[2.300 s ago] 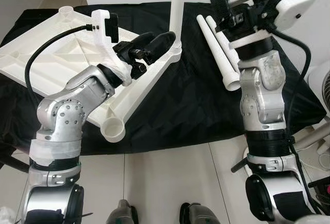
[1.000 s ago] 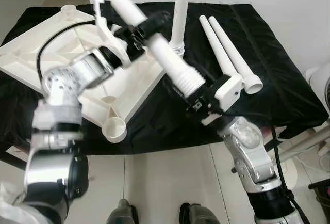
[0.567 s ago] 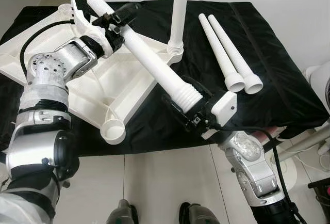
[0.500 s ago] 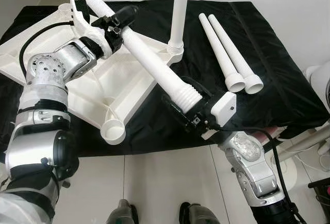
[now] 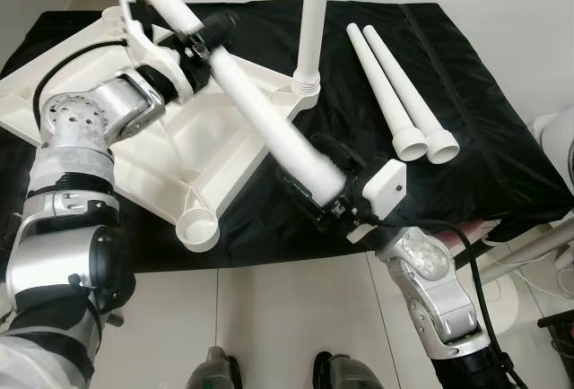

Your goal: Building children table

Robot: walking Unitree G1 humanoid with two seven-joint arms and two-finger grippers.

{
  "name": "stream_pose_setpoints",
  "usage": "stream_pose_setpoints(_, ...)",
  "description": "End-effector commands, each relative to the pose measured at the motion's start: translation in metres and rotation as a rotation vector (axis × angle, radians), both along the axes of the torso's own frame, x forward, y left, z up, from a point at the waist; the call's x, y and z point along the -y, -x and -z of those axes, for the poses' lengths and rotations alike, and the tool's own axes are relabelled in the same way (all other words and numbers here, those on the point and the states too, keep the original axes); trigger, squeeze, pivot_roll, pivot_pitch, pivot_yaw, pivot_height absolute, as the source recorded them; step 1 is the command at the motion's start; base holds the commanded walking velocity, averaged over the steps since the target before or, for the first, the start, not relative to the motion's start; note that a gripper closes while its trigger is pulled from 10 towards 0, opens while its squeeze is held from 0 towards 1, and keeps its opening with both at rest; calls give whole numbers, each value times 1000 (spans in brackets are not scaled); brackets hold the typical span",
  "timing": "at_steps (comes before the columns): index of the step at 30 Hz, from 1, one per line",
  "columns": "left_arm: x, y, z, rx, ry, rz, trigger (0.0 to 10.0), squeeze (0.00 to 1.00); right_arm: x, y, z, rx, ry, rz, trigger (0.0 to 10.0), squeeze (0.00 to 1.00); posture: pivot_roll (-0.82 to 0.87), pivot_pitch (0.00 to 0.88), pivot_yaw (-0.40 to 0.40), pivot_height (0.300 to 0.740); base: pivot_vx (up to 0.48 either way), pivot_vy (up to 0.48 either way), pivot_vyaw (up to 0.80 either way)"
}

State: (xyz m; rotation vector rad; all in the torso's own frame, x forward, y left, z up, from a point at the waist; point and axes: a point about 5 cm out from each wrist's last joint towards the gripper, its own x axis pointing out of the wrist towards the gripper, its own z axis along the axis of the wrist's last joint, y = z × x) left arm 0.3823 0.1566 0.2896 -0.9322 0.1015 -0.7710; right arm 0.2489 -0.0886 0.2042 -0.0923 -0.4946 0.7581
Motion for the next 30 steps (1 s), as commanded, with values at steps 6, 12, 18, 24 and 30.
stream_pose_setpoints(6, 5, 12, -25, 255, 16, 115, 10000, 0, 7, -4, 2, -72, -39, 67, 10000, 0, -60, 131, 59, 740, 0, 0, 0)
stream_pose_setpoints(12, 13, 18, -37, 354, -100, 54, 10000, 0, 6, -9, 5, -166, -55, 103, 10000, 0, -53, 139, 49, 740, 0, 0, 0)
stream_pose_setpoints(18, 24, 21, -38, 448, -268, -70, 10000, 0, -1, -18, 16, -252, 61, 152, 10000, 0, -46, 139, 35, 740, 0, 0, 0)
stream_pose_setpoints(24, 29, 26, -41, 515, -317, -143, 10000, 0, -2, -25, 18, -284, 78, 221, 10000, 0, -41, 135, 26, 740, 0, 0, 0)
stream_pose_setpoints(30, 51, 36, -41, 612, -409, -229, 10000, 0, -5, -42, 11, -316, 61, 311, 10000, 0, -43, 121, 29, 740, 0, 0, 0)
